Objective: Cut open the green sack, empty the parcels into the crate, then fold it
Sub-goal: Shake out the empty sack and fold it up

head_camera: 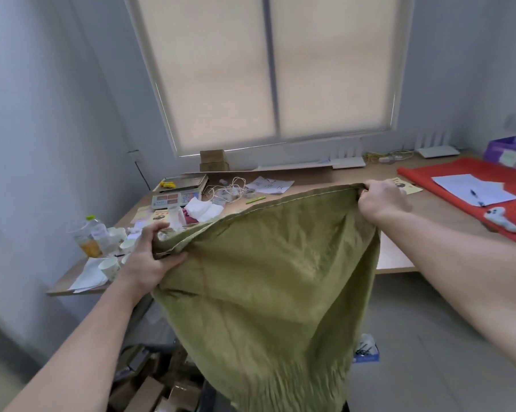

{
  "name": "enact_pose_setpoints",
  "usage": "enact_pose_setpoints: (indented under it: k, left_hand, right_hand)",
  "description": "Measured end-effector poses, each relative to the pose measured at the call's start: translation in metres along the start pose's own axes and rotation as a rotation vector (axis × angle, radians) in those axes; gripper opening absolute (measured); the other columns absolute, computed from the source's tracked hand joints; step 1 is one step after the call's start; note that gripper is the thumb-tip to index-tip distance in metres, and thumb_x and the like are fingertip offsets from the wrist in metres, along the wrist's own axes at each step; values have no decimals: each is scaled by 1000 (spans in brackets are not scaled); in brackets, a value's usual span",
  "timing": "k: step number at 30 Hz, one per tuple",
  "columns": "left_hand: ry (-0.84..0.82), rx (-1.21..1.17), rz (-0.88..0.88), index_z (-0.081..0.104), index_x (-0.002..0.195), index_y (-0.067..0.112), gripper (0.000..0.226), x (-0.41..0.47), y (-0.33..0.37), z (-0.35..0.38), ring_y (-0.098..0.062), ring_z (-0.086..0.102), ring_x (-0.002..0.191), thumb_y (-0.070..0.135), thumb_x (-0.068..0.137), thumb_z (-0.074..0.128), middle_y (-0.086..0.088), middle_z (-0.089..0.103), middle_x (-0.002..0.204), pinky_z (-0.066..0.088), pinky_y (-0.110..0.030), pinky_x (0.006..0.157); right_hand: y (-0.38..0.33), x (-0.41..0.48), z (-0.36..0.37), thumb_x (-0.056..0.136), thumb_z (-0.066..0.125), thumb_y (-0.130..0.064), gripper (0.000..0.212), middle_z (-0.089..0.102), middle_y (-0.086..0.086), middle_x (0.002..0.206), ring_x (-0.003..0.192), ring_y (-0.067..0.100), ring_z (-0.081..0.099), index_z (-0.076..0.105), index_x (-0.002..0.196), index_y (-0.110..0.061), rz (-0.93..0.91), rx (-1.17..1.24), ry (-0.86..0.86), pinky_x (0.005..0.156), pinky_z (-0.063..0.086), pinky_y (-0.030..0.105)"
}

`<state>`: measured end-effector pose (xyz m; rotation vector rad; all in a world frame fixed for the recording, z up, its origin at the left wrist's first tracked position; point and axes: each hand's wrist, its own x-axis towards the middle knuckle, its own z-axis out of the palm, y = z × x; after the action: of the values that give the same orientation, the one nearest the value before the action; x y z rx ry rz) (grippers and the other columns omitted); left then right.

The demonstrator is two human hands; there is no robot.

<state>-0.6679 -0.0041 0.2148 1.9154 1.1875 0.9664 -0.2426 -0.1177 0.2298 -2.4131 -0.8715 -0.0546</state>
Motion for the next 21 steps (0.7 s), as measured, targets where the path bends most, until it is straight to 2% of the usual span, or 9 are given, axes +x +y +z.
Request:
enact_pose_setpoints:
  k: [2, 3, 6, 7, 9, 11, 15, 18, 21]
  left_hand:
    - [82, -216, 20, 67, 97, 52, 36, 4, 1, 2, -33, 57, 119, 33, 70, 80, -4, 62, 121, 47, -42, 100]
    - [47, -327, 1, 72, 100, 41, 32, 4, 4, 1, -32, 59, 120, 32, 70, 80, -2, 65, 122, 48, -41, 100]
    - [-136, -570, -30, 77, 102, 17, 66, 9, 16, -7, -22, 73, 95, 42, 43, 95, -7, 76, 108, 60, -36, 84]
    - [-173, -616, -23, 78, 97, 16, 61, 11, 21, -9, -19, 75, 82, 40, 43, 95, -7, 78, 95, 62, -32, 74]
    - [-185, -706, -9, 78, 94, 19, 23, 17, 32, -7, -17, 75, 73, 21, 72, 80, -5, 78, 85, 62, -30, 67]
    - [-136, -707, -30, 73, 100, 20, 24, 25, 38, -1, -18, 74, 75, 4, 85, 62, -6, 77, 86, 62, -30, 67]
    - [-198, -659, -131, 71, 104, 9, 24, 33, 53, 19, -22, 74, 74, 0, 89, 54, -12, 76, 88, 63, -35, 68]
    - [-257, -630, -163, 75, 103, 9, 27, 43, 68, 37, -26, 74, 77, 11, 78, 63, -16, 74, 96, 61, -40, 76]
    - [-275, -679, -186, 81, 78, 18, 20, 50, 85, 53, -21, 73, 67, 17, 77, 62, -11, 76, 81, 62, -35, 67]
  right_hand:
    - [-7, 3, -3, 97, 37, -22, 40, 44, 18, 138, 126, 40, 43, 54, 134, -22, 58, 218, 11, 104, 37, 44]
    - [-11, 5, -4, 97, 38, -20, 41, 44, 19, 138, 126, 39, 44, 54, 134, -19, 77, 338, 26, 104, 37, 40]
    - [-21, 7, -6, 92, 37, -18, 33, 57, 17, 121, 110, 34, 54, 63, 112, -18, 93, 701, 71, 87, 41, 35]
    - [-26, 4, -8, 89, 36, -21, 30, 61, 13, 110, 102, 32, 57, 63, 102, -23, 99, 823, 57, 81, 42, 35]
    - [-33, 3, -7, 84, 35, -27, 29, 63, 6, 94, 91, 28, 59, 63, 89, -31, 119, 1020, 19, 75, 44, 35]
    - [-40, 4, -5, 86, 38, -30, 27, 66, 6, 92, 92, 28, 62, 65, 87, -33, 145, 1208, -37, 76, 48, 35]
    - [-62, 1, 4, 97, 42, -21, 26, 68, 18, 116, 104, 32, 66, 66, 106, -25, 141, 1489, -247, 95, 52, 47]
    - [-76, 5, 17, 103, 42, -23, 27, 69, 15, 106, 94, 28, 66, 61, 123, -23, 85, 1570, -430, 92, 54, 42]
    - [-88, 14, 22, 103, 42, -33, 29, 72, 2, 103, 90, 17, 70, 52, 130, -37, 79, 1640, -556, 85, 58, 33]
